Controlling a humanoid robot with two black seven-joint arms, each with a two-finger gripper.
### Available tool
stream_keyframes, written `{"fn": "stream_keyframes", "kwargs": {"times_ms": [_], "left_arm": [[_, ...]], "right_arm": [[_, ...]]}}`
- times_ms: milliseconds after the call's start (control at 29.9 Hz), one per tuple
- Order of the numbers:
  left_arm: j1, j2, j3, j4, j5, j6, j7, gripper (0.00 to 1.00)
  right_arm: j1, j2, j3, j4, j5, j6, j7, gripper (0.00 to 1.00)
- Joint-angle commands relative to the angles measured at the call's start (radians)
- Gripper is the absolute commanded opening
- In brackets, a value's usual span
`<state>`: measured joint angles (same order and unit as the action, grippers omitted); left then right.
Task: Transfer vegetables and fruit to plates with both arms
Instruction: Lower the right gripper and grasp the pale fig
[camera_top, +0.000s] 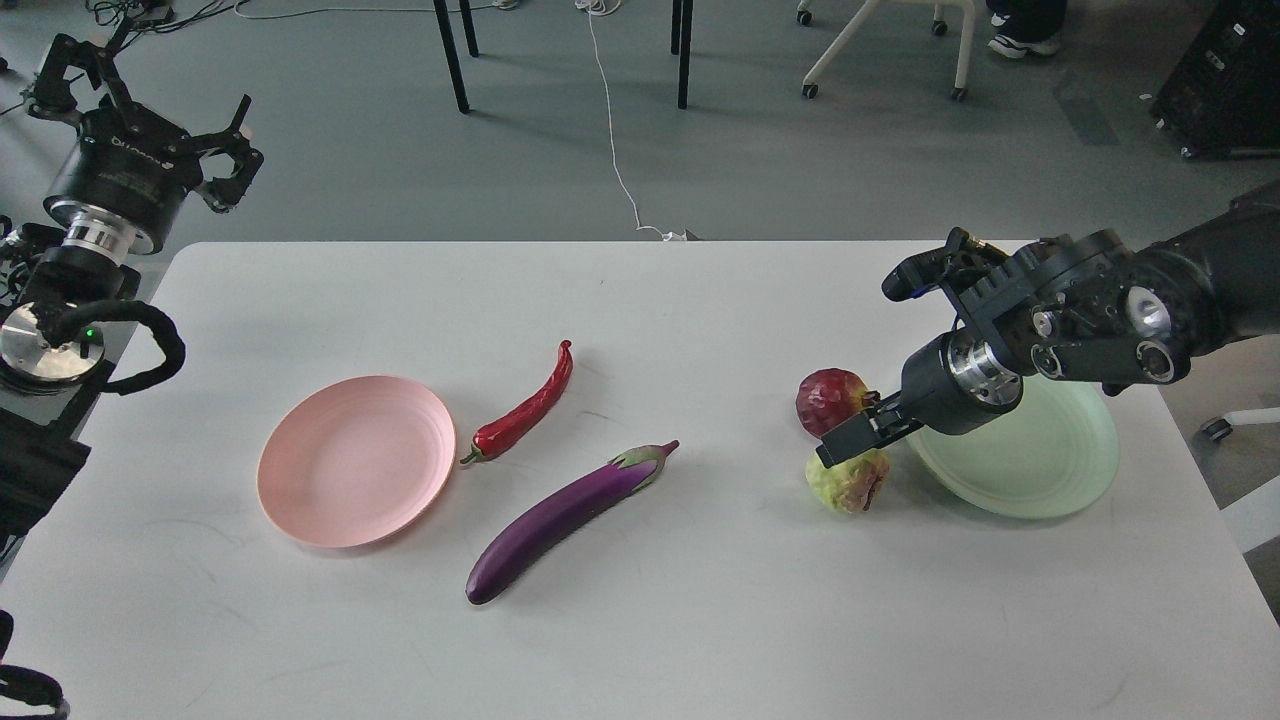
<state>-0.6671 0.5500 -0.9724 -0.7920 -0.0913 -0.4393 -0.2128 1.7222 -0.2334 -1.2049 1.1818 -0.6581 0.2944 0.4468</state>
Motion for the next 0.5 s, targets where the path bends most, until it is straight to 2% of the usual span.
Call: {"fn": "stream_keyframes", "kwargs": {"times_ms": [0,368,468], "left_arm": [[0.004,-0.004,0.0,0.0,-0.001,-0.002,-0.002,0.98],[0.006,0.005,-0.002,0.0,0.002,-0.01,-0.002,0.98],[0.006,0.005,-0.002,0.008,0.005,-0.012,-0.002,0.98]], "right_arm": [[-0.033,-0.001,-0.009,-0.007,-0.009,-0.058,-0.002,0.95],[-0.107,0.034,0.007,-0.066,0.005,-0.107,0.006,0.93],[-0.121,0.036,0.014,-0.073,0.005,-0.104,0.01,0.84]]}}
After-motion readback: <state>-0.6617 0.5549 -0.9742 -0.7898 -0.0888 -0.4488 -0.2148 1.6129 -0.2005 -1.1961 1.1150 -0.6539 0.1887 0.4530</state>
